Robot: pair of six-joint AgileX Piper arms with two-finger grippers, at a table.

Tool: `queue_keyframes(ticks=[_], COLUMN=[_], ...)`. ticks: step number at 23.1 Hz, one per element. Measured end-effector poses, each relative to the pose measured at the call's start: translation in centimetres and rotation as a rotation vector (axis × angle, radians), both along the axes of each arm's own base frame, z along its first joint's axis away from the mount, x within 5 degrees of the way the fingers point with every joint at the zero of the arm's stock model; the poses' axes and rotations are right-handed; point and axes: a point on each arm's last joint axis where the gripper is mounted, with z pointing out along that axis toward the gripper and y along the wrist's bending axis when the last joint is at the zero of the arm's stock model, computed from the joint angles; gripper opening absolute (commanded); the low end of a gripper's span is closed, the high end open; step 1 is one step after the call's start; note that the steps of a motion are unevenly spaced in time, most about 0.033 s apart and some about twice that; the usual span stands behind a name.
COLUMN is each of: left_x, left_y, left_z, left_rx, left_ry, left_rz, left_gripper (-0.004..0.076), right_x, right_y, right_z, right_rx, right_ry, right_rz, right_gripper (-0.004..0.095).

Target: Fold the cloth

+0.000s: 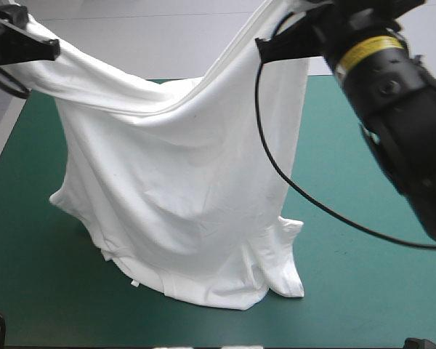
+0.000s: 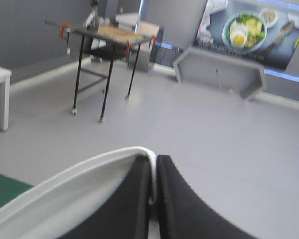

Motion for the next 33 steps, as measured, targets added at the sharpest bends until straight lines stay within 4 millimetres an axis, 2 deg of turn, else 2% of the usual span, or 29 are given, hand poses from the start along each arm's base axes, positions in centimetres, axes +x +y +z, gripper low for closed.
queue_keyframes(ticks=[2, 5, 9, 10, 14, 16, 17, 19, 20, 21, 22, 24, 27, 28, 29, 30, 32, 33], left_x=[3.2, 7.4, 13.3, 16.1, 21.1, 23.3, 24.8, 26.6, 27.0, 27.5, 27.7, 27.7, 26.1, 24.6, 23.4, 21.1, 17.5, 16.6], left_y=[-0.2, -0.5, -1.0, -1.2, -1.8, -2.1, -2.2, -2.3, -2.4, -2.4, -2.4, -2.4, -2.0, -1.8, -1.6, -1.3, -0.9, -0.8], left_z=[-2.7, -6.4, -11.0, -13.1, -18.1, -20.8, -23.0, -26.2, -27.3, -28.6, -29.2, -29.5, -27.1, -24.5, -23.1, -20.2, -17.1, -16.4], left_rx=[0.003, 0.001, -0.009, -0.032, -0.108, -0.156, -0.204, -0.234, -0.233, -0.226, -0.22, -0.197, -0.059, -0.009, 0.02, 0.042, 0.069, 0.076], left_ry=[0.081, 0.149, 0.181, 0.169, 0.166, 0.171, 0.173, 0.2, 0.221, 0.247, 0.259, 0.274, 0.367, 0.409, 0.456, 0.507, 0.597, 0.613], left_rz=[0.0, -0.001, 0.001, -0.003, -0.007, -0.004, 0.003, 0.016, 0.019, 0.022, 0.023, 0.022, 0.005, 0.004, 0.008, 0.015, 0.018, 0.021], left_gripper=[-0.0009, -0.0009, -0.0009, -0.0009, -0.0009, -0.0009, -0.0007, 0.0073, 0.0227, 0.0324, 0.0493, 0.0613, 0.0584, 0.057, 0.0554, 0.0538, 0.0515, 0.0507], right_x=[4.0, 9.7, 16.8, 19.9, 25.1, 27.1, 28.7, 29.9, 30.1, 30.2, 30.2, 30.1, 28.3, 26.8, 25.5, 23.2, 19.8, 19.0], right_y=[0.9, 1.3, 0.5, 0.2, -1.3, -2.3, -2.8, -2.8, -2.7, -2.4, -2.4, -2.3, -2.9, -3.5, -3.9, -4.4, -4.9, -4.9], right_z=[-2.3, -5.7, -10.1, -12.3, -16.6, -18.7, -20.8, -23.1, -23.5, -24.0, -24.2, -24.4, -22.6, -21.3, -20.0, -18.0, -15.7, -15.3], right_rx=[-0.003, 0.01, 0.006, 0.0, 0.031, 0.047, 0.048, 0.023, 0.03, 0.053, 0.065, 0.082, 0.1, 0.1, 0.1, 0.106, 0.105, 0.106], right_ry=[0.105, 0.224, 0.271, 0.272, 0.274, 0.295, 0.327, 0.366, 0.379, 0.402, 0.415, 0.452, 0.527, 0.572, 0.603, 0.646, 0.741, 0.769], right_rz=[-0.021, -0.051, -0.105, -0.121, -0.152, -0.175, -0.191, -0.2, -0.196, -0.184, -0.179, -0.17, -0.2, -0.22, -0.23, -0.219, -0.178, -0.158], right_gripper=[-0.0019, -0.0019, -0.0019, -0.0019, -0.0019, -0.0018, -0.0018, 0.0076, 0.0266, 0.0405, 0.0653, 0.0862, 0.0805, 0.0764, 0.0713, 0.0673, 0.0642, 0.0642])
